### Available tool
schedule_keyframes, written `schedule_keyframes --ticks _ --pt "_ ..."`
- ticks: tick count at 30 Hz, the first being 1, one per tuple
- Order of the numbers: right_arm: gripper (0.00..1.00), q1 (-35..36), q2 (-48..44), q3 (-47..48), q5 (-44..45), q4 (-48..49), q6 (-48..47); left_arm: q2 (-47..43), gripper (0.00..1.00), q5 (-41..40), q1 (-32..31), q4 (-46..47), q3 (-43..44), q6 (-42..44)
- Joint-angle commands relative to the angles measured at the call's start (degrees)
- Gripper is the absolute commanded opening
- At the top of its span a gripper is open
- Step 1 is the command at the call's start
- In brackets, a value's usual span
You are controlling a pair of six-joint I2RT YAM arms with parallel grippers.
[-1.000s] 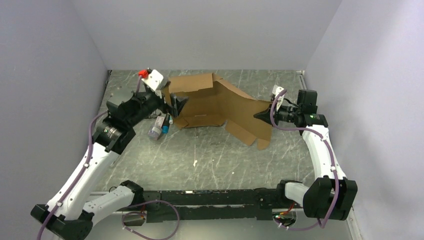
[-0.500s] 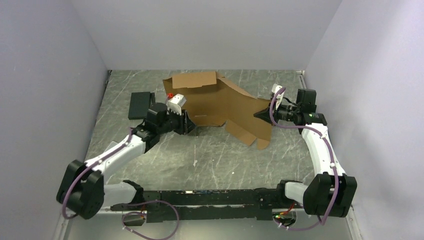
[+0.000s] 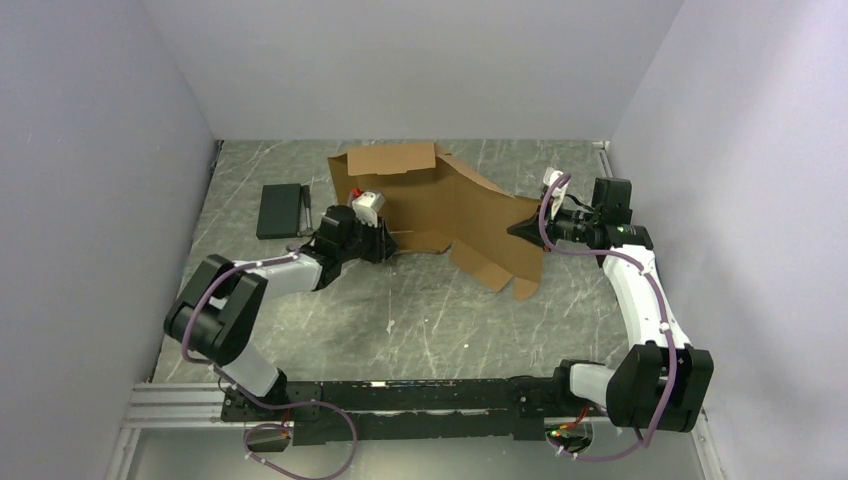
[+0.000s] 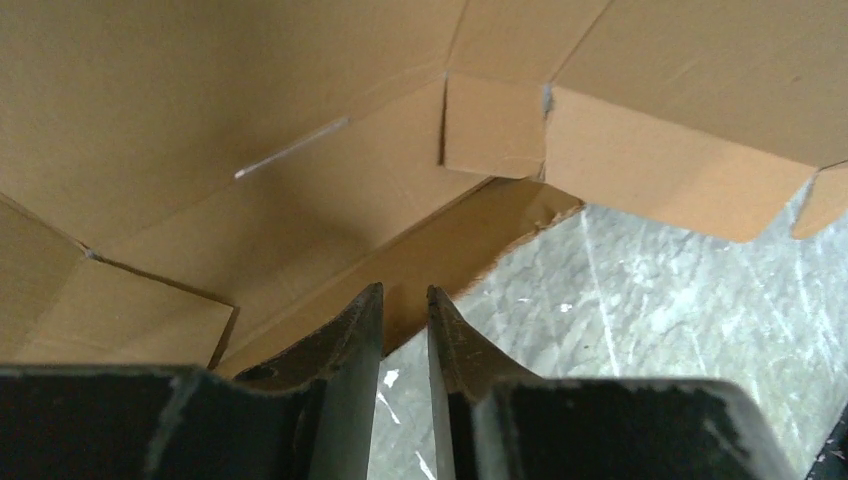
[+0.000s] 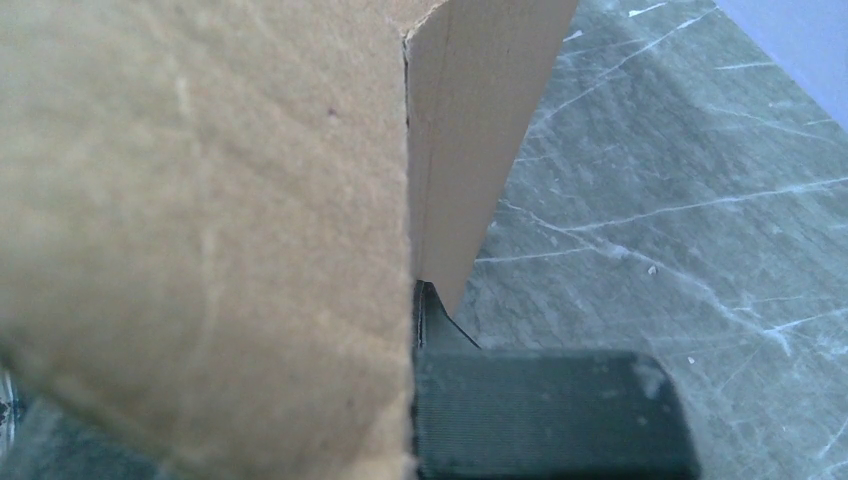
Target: Fold the paper box
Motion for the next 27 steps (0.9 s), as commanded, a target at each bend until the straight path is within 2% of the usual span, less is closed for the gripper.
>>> schedule_keyframes --ticks 1,6,17,22,27 --pt "0.0 0.0 0.3 0.6 1.2 -0.5 0.0 3.5 0.27 -0.8 -0.1 4.7 -1.2 0.5" --pt "0.0 0.0 0.5 0.6 1.3 -0.5 0.0 5.4 0.23 -0.4 -0.1 5.0 -3.7 0.7" --pt "0.0 -0.4 1.3 1.2 0.3 -0.9 1.0 8.6 0.22 -1.3 -0.1 3.5 -4.4 0.1" --pt "0.0 -2.0 1.2 2.3 -1.6 -3.8 -0.9 1.4 0.27 -1.8 -0.1 2.0 -5.1 0.3" --pt "0.0 -2.3 1.1 2.3 0.3 -4.7 -2.5 -10.8 0.44 -1.0 0.7 -5.5 -5.1 0.3"
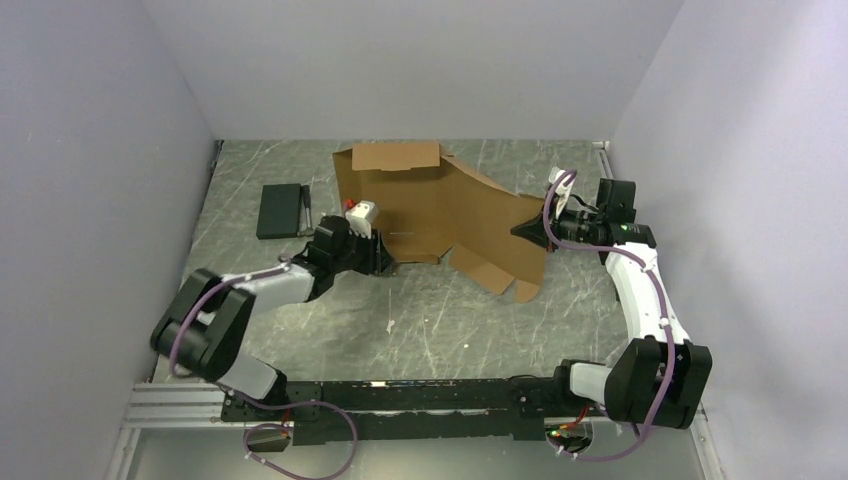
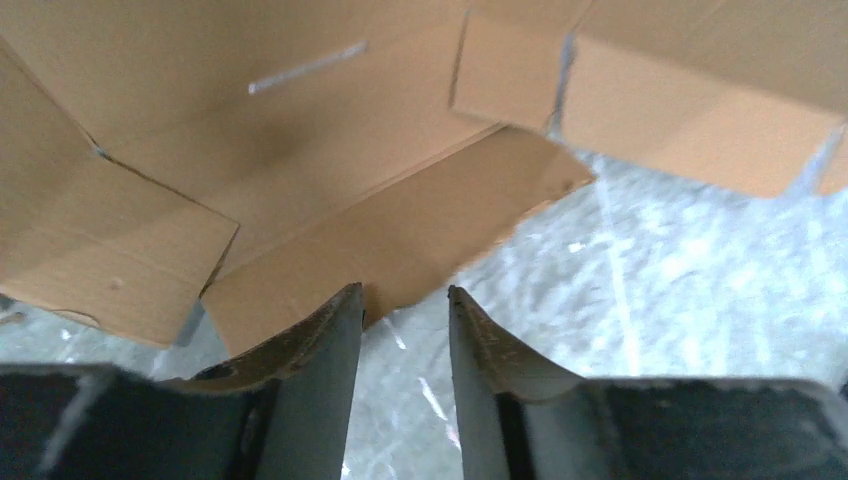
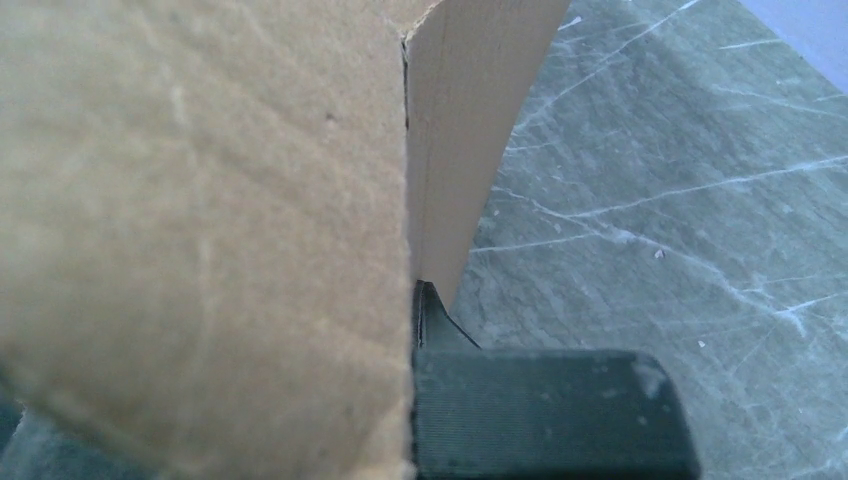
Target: Fold the paper box
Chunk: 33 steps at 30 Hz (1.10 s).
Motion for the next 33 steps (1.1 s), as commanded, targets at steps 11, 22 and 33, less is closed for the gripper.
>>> schedule_keyframes --ticks 11,22,33 --pt "0.0 -0.3 0.3 1.9 2.4 -3.4 -3.1 -30.9 0.79 1.7 14.4 -10.4 0.7 -4.0" --pt "0.0 -0.3 0.3 2.1 1.6 -3.7 -3.1 -19.0 0.75 6.8 23.8 -4.9 10.2 -2.7" --pt "0.0 -0.3 0.6 2.4 0.8 -4.6 -3.5 -4.7 0.7 17.8 24.5 13.5 12.2 -7.1"
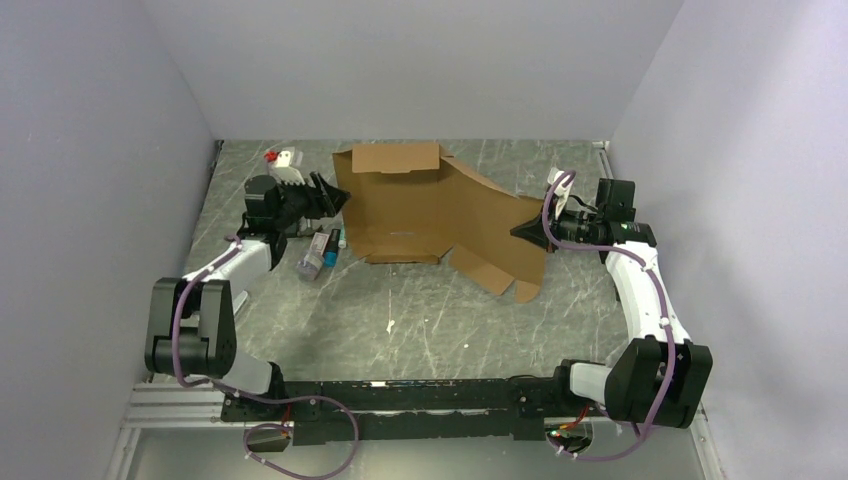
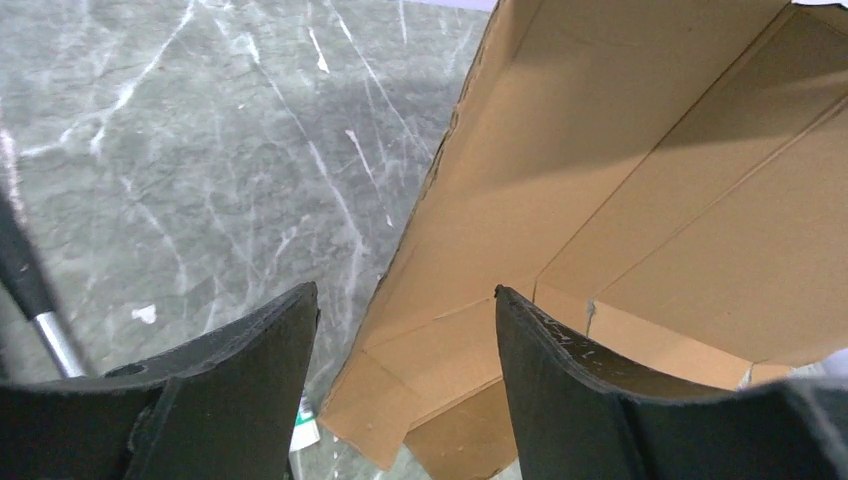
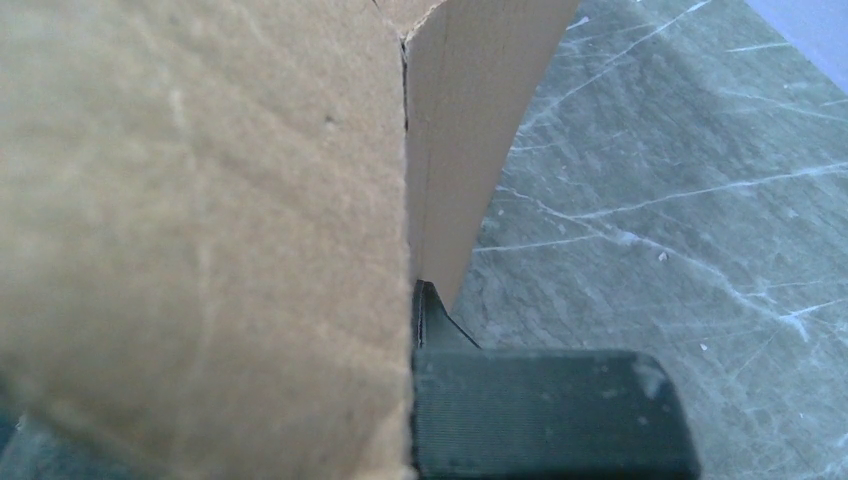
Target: Fold the paper box
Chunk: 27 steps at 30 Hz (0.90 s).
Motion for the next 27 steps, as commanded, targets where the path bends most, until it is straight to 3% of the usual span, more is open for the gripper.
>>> schedule_keyframes --ticks 1,11,14,27 --pt "0.0 -0.1 0.5 1.8 1.0 -2.4 -1.4 2.1 0.67 5.8 0.1 8.7 4.0 -2.6" --pt "0.0 -0.1 0.7 1.8 0.3 -2.6 -1.5 5.7 0.28 8.5 -0.7 9.1 7.3 -3.4" --pt "0.0 -0.1 0.8 1.8 0.0 -2.7 -1.6 5.3 0.21 8.5 -1.3 8.2 8.0 -2.6" --pt "0.0 0.6 1.4 2.6 -2.6 -7.6 -7.1 4.3 0.13 6.0 -5.0 9.9 7.1 -5.0"
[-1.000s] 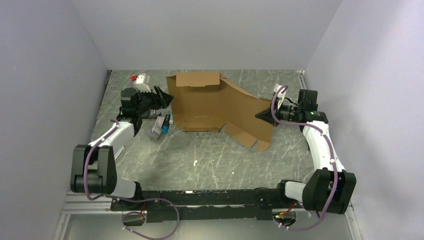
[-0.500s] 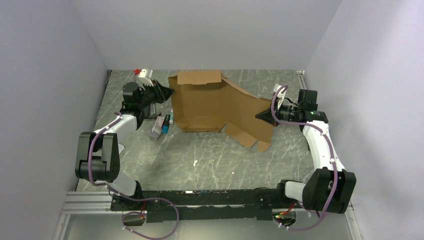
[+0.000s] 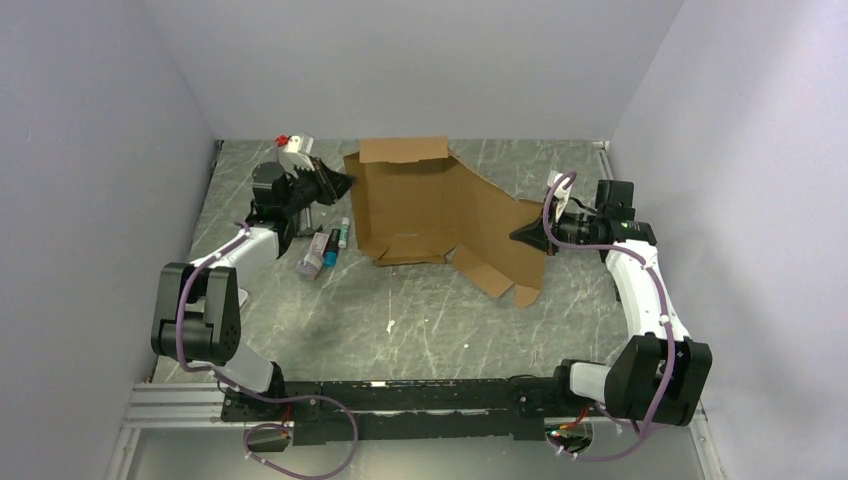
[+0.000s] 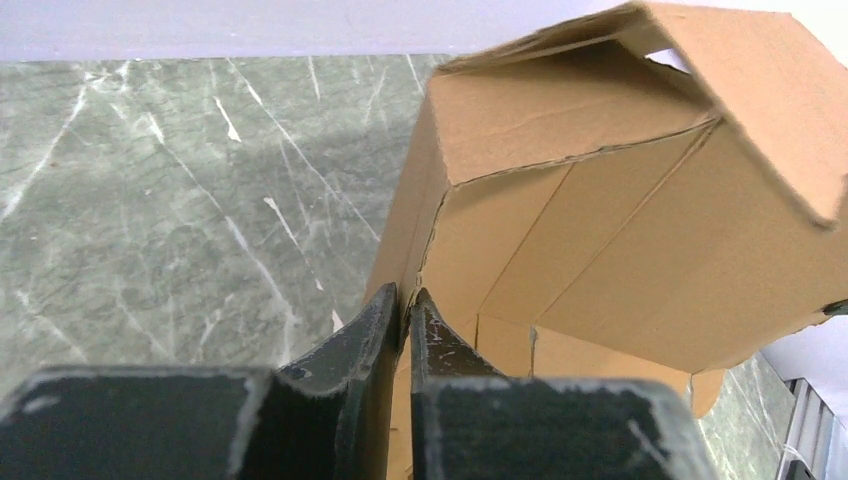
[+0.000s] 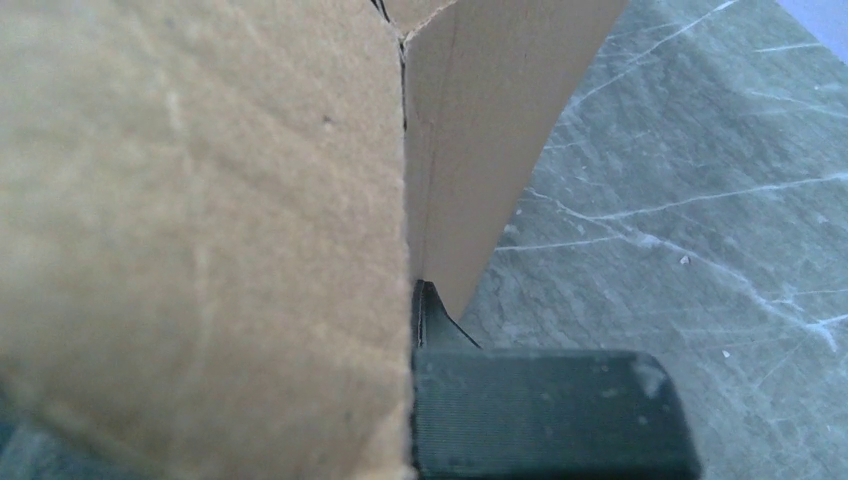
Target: Fold the paper box
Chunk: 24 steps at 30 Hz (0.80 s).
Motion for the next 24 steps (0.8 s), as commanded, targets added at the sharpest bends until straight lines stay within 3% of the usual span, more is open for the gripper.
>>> schedule_keyframes --ticks 1,7,16,19,24 --pt "0.0 0.7 1.0 2.7 -1.8 -6.6 -6.4 -1.6 0.12 -0.7 -3.1 3.7 0.6 -1.1" --pt "0.0 0.9 2.4 4.3 -4.9 -13.7 -14.0 -3.0 0.08 -5.6 -7.0 6.7 -2.2 2.0" --pt "0.0 1.0 1.6 2.6 0.3 -5.8 -5.7 -1.8 0.08 -9.9 -11.2 3.7 -3.9 10.2" --pt "0.0 0.9 1.0 1.6 1.5 -3.2 -3.4 -2.4 0.08 -11.7 -11.7 0.7 -3.6 13.9" --pt "0.0 1.0 1.2 2.4 -0.8 -6.8 -7.5 -4.3 0.1 -15.4 -13.5 -8.1 -0.3 21.4"
